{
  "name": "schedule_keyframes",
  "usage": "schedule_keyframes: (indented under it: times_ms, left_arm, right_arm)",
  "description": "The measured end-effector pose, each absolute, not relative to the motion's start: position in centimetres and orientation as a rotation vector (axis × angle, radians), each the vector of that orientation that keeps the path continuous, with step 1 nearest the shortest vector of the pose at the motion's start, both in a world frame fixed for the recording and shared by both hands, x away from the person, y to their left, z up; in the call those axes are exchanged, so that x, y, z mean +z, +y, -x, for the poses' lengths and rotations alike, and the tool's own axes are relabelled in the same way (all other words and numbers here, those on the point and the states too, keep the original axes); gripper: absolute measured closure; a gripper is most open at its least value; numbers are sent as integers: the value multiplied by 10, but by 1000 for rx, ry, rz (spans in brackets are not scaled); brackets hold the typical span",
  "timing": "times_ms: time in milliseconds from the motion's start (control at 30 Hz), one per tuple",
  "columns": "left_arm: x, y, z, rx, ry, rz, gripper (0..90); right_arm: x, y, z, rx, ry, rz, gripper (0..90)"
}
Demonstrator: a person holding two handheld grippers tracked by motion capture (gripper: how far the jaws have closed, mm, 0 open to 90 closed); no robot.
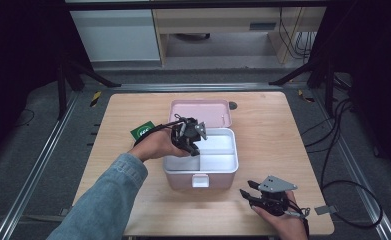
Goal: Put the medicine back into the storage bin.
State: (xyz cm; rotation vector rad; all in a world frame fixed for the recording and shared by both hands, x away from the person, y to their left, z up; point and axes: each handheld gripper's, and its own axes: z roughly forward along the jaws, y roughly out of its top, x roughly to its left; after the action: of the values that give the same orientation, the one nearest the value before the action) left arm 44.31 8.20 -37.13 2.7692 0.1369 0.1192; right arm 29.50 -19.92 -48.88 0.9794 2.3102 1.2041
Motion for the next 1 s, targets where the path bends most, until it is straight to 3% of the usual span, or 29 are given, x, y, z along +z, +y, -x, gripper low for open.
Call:
schedule_keyframes:
  times_ms: [467,1000]
  left_arm:
    - [-374,87,-445,121,72,-2726,873]
    - [-376,94,-454,24,-14,-2679,891]
  right_arm:
    - [-489,-199,-295,1200,2309,-981,546]
    - [-491,-204,-290,1188,2301,-1009,552]
